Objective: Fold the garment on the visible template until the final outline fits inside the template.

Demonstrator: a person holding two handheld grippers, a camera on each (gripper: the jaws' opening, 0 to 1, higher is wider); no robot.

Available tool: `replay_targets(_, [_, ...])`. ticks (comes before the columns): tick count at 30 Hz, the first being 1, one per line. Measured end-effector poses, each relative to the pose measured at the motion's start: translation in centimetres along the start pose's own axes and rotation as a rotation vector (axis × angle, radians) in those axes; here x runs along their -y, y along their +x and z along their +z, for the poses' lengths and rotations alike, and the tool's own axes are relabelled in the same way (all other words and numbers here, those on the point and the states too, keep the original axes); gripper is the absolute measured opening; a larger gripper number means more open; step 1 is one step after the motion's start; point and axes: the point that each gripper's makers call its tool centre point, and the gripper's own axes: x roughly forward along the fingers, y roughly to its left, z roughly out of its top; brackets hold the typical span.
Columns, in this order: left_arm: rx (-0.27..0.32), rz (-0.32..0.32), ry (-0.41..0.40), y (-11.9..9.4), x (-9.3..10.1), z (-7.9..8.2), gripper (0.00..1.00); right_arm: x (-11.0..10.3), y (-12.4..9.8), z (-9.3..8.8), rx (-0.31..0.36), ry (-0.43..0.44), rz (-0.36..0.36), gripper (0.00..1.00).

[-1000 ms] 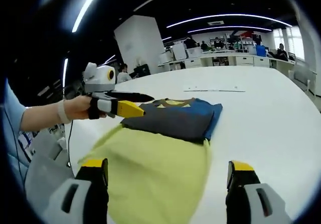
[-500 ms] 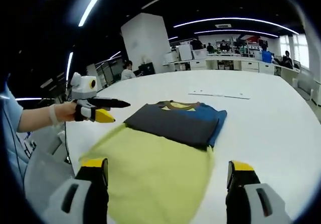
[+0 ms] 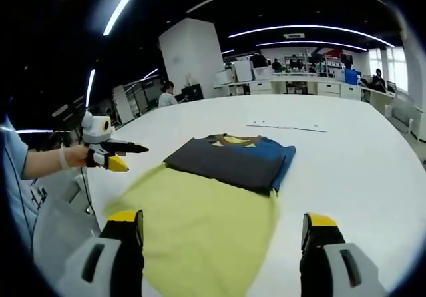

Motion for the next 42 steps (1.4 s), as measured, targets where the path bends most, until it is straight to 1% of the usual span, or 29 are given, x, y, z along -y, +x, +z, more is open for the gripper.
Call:
replay_targets(4, [-0.002, 0.008, -0.003, -0.3, 0.0, -0.2, 0.92, 0.0, -0.1, -0.2, -0.008, -0.003, 0.003, 1.0])
replay_targets(6, [-0.005, 0.008, -0.008, -0.5, 0.3, -0.6, 0.89, 0.0, -0.3, -0.3, -0.012, -0.005, 0.006, 0.99])
replay_targets(9, [-0.024, -0.002, -0.011, -0.9, 1.0, -1.8, 0.89, 0.1, -0.7, -0.8, -0.021, -0.002, 0.009, 0.98])
replay_targets(11, [-0.031, -0.001, -0.004, -1.2, 1.0, -2.5, 0.88, 0.5, -1.0, -1.3, -0.02, -0.003, -0.004, 0.98])
replay_targets(12, [-0.041, 0.006, -0.007, -1.3, 0.7, -3.1, 0.88, 0.7, -1.1, -1.7, -0.026, 0.012, -0.008, 0.98])
replay_targets(14, [-0.049, 0.008, -0.029, -1.7, 0.5, -3.7, 0.88, 0.8, -1.1, -2.3, -0.037, 0.02, -0.009, 0.96])
replay_targets(15, [-0.048, 0.007, -0.028, -1.9, 0.6, -3.9, 0.87, 0.7, -1.2, -2.6, -0.045, 0.016, -0.009, 0.96])
replay_targets(18, [-0.075, 0.003, -0.023, -2.8, 0.9, -4.9, 0.86, 0.3, -1.4, -3.6, -0.072, 0.015, 0.008, 0.94])
replay_targets(20, [-0.094, -0.004, -0.033, -3.5, 1.1, -5.7, 0.85, 0.2, -1.5, -4.1, -0.086, 0.021, 0.014, 0.91])
replay_targets(21, [-0.1, -0.007, -0.04, -3.7, 1.2, -5.9, 0.84, 0.2, -1.6, -4.8, -0.097, 0.022, 0.018, 0.9])
replay_targets(22, [-0.102, -0.011, -0.041, -4.1, 1.4, -6.3, 0.82, 0.2, -1.6, -5.0, -0.1, 0.023, 0.02, 0.88])
replay_targets(23, [-0.101, -0.013, -0.038, -4.4, 1.5, -6.5, 0.79, 0.2, -1.8, -5.6, -0.114, 0.031, 0.024, 0.87])
replay_targets(24, [-0.103, -0.012, -0.041, -4.8, 1.5, -7.0, 0.74, 0.1, -1.9, -5.9, -0.119, 0.035, 0.028, 0.85])
replay_targets(25, [-0.109, -0.01, -0.052, -5.0, 1.4, -7.3, 0.7, 0.1, -2.1, -6.7, -0.136, 0.044, 0.037, 0.82])
replay_targets(27, [-0.109, -0.013, -0.064, -5.4, 1.5, -7.8, 0.68, 0.1, -2.5, -8.0, -0.169, 0.044, 0.041, 0.78])
replay_targets(28, [-0.116, -0.006, -0.074, -5.8, 1.4, -8.3, 0.67, 0.1, -2.7, -8.3, -0.175, 0.042, 0.041, 0.75])
replay_targets(29, [-0.125, -0.008, -0.082, -6.0, 1.5, -8.7, 0.65, -0.1, -3.0, -9.1, -0.197, 0.051, 0.049, 0.72])
replay_targets(30, [-0.132, -0.01, -0.093, -6.3, 1.5, -9.1, 0.63, -0.2, -3.2, -9.4, -0.205, 0.058, 0.059, 0.69])
replay_targets(32, [-0.14, -0.012, -0.103, -6.6, 1.7, -9.5, 0.61, -0.5, -3.7, -10.1, -0.208, 0.067, 0.094, 0.57])
replay_targets(33, [-0.14, -0.019, -0.101, -7.0, 1.9, -9.8, 0.59, -0.2, -3.9, -10.4, -0.209, 0.083, 0.091, 0.53])
replay_targets(34, [-0.141, -0.024, -0.097, -7.1, 2.1, -10.0, 0.58, -0.2, -4.0, -10.5, -0.211, 0.093, 0.089, 0.52])
replay_targets(36, [-0.181, -0.033, -0.12, -7.6, 2.3, -11.1, 0.54, 0.0, -4.3, -11.1, -0.223, 0.114, 0.092, 0.51])
replay_targets(37, [-0.195, -0.033, -0.137, -7.8, 2.5, -11.6, 0.53, 0.0, -4.5, -11.5, -0.237, 0.109, 0.096, 0.47])
replay_targets(38, [-0.192, -0.036, -0.131, -7.8, 2.5, -11.7, 0.52, 0.1, -4.7, -11.7, -0.242, 0.104, 0.093, 0.45])
replay_targets(42, [-0.218, -0.045, -0.126, -8.4, 3.3, -12.4, 0.45, 0.0, -5.1, -12.0, -0.244, 0.124, 0.098, 0.41])
